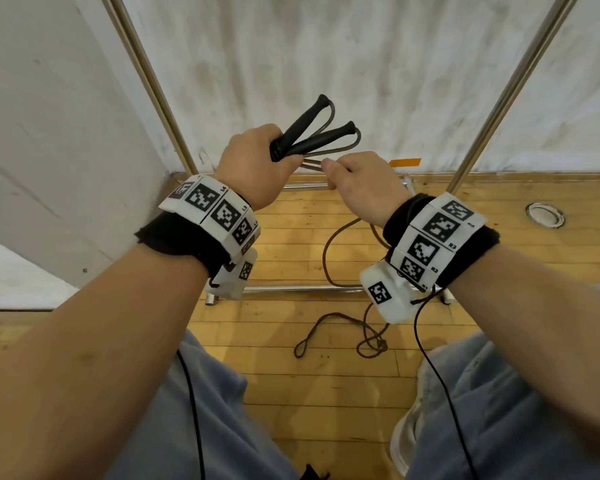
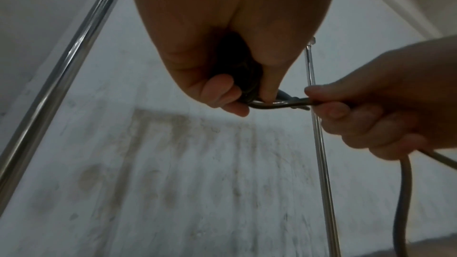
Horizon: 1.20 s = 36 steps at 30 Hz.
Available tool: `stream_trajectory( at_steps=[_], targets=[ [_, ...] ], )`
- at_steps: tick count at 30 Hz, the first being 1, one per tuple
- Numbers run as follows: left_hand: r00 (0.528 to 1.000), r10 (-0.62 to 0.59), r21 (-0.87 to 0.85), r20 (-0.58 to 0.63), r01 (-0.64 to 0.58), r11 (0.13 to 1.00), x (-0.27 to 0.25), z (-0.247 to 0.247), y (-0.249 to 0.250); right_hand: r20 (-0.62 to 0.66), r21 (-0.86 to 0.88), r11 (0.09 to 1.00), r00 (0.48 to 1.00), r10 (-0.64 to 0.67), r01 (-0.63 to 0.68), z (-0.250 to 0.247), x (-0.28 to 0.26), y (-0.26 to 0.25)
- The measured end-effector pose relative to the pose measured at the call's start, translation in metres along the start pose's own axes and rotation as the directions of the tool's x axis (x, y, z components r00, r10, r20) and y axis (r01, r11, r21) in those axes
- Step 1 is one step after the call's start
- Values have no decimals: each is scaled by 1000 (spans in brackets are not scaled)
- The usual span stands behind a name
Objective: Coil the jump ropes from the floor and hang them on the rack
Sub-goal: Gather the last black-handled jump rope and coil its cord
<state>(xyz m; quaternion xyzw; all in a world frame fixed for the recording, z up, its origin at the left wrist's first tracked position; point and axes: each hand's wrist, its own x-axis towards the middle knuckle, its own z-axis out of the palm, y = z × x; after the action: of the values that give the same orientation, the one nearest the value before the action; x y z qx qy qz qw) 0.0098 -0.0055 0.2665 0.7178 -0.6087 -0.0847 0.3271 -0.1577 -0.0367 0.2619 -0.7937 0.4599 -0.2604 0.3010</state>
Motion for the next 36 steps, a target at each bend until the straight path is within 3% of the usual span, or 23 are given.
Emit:
stream_trajectory(
  at_steps=[5,8,14,22,25,29,33,36],
  targets=[
    [1000,-14,82,20,13,997,-1,5,1,2,9,1000,1000,26,-26,0,3,-1],
    [993,-56,217,101,33,976,-6,19,7,33,19,999,999,41,-42,-4,5,0],
    [967,-30,252,252,-36,967,-14,33,4,159,122,989,985,65,-85,-4,-3,3],
    [987,-22,315,161,-30,949,-20,42,7,204,208,975,978,30,-73,-1,-16,-4],
    [981,-88,362,171,20,932,-18,39,3,170,125,992,985,3,-24,-2,-14,3],
    [957,-186,504,224,50,862,-19,41,0,259,-89,995,966,-12,36,0,-10,13],
    [935,-118,565,335,-99,819,-28,47,3,114,-395,912,991,-67,107,-5,-5,17],
    [914,-34,512,403,-194,837,-32,43,5,78,-399,915,996,-39,67,-14,2,24]
  ],
)
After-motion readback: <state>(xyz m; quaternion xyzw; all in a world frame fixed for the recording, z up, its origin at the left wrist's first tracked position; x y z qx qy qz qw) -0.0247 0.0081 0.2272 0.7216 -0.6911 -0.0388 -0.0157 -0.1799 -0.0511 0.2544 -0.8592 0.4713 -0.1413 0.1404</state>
